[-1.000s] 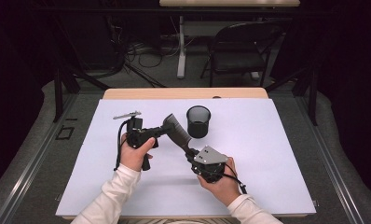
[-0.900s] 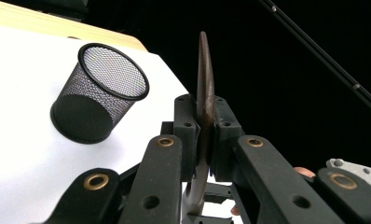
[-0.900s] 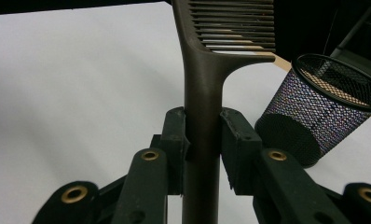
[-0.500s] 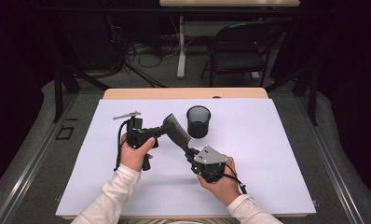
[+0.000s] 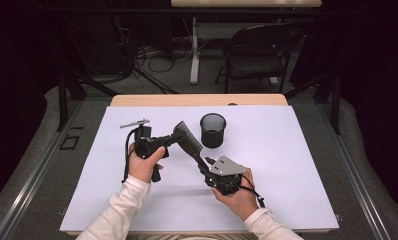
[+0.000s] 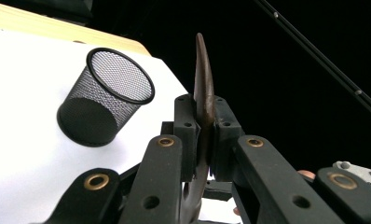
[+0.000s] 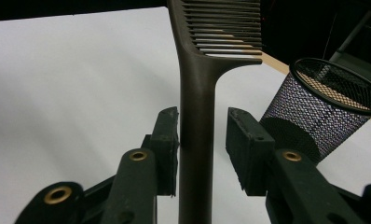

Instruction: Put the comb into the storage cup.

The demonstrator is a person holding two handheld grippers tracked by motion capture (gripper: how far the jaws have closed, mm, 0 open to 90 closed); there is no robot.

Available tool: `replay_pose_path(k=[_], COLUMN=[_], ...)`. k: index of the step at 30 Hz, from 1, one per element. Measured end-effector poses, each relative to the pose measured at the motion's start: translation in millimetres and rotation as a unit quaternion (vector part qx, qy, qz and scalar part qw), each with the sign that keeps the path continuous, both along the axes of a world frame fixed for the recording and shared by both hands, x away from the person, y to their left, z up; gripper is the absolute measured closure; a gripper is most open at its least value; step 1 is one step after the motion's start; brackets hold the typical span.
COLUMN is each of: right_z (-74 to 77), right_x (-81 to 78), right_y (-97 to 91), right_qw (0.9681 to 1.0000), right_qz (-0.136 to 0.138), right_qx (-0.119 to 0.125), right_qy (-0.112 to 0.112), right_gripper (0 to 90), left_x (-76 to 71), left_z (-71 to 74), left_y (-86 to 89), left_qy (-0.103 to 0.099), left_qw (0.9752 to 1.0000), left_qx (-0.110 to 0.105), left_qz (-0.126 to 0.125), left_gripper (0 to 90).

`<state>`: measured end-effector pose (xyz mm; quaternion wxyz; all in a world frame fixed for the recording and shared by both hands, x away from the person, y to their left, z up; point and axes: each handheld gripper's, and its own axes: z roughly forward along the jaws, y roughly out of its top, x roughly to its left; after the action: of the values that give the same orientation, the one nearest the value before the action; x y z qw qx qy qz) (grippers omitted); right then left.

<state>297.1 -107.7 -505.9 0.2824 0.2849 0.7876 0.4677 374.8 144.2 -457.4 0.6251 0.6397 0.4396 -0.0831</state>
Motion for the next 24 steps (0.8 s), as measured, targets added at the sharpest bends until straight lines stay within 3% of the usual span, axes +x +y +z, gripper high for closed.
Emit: replay_pose_path(k=[11, 19, 24], right_z=[-0.3, 1.0, 3.1], right_x=[3.3, 6.7, 8.7], right_y=[0.4, -1.7, -4.4], right_qw=[0.9998, 0.9997, 0.9997], right_qz=[0.013, 0.017, 0.022], right_qx=[-0.005, -0.009, 0.000], right_qy=[-0.017, -0.017, -0.014], right_gripper=[52.4, 48.2, 47.4], left_x=[2.6, 2.5, 2.9], left_z=[-0.1, 1.4, 1.8], left_y=[7.1, 10.8, 12.8], left_qy=[-0.010, -0.022, -0.024], left_qw=[0.9998, 0.9991, 0.9990], left_qx=[0.006, 0.012, 0.011], left_qz=[0.018, 0.033, 0.037], left_gripper=[84.1, 84.1, 84.1])
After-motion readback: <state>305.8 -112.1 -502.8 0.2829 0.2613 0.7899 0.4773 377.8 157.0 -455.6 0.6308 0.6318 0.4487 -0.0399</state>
